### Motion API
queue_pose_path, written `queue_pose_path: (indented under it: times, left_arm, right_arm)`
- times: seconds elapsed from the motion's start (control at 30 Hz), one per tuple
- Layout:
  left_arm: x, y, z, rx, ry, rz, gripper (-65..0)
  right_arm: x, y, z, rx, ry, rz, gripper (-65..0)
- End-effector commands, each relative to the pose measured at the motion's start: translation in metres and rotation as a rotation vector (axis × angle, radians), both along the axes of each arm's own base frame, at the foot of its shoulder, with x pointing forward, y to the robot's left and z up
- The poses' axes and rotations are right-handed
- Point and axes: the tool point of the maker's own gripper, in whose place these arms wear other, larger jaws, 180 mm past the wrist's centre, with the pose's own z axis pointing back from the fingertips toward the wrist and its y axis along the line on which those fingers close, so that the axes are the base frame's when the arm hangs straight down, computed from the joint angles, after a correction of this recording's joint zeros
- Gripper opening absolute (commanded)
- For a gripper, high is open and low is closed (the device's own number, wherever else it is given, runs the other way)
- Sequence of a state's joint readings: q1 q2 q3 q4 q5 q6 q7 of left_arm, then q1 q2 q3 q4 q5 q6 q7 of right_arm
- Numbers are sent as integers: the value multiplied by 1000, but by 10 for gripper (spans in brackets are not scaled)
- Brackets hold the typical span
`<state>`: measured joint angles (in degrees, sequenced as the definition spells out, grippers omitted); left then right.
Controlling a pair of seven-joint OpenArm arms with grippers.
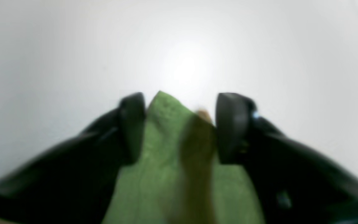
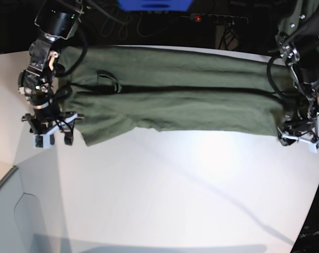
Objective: Layout the t-shirt on the table in an organized manner, then fold the t-shirt properly
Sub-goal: 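Release the folded edge and regrasp the t-shirt ends with both grippers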
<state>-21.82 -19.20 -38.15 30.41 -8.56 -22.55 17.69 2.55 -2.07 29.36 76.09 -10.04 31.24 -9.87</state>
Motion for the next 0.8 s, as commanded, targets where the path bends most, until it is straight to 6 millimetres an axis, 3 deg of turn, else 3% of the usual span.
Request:
queue_pose_path:
  times: [0.0,0.1,0.13,0.23,0.37,0.53,0.77]
  left_arm:
    - [8,7,11,12,-20,1,-408]
    - [10,0,9,1,-23,-3,-617]
    - [10,0,9,2,-20,-3,-650]
    - [11,-1,11,0,-25,-5,-628]
    - [12,-1,11,-2,-27,-4,-650]
    - [12,-1,11,-1,-29,-3,-649]
    - [12,-1,11,-1,-30,-3,-649]
  right_arm:
    - [14,-2,20,-3,-69,2,-314]
    - [21,-2,26,-3,-84,2,-314]
    - [21,-2,26,-2,-85,2,-312]
    - [28,3,28,-21,-82,22,-310]
    - [36,32,-1,-88,22,138,-309]
    - [47,46,-30,-75,112,179,-308]
    - [50,47,-42,-66,155,198,-292]
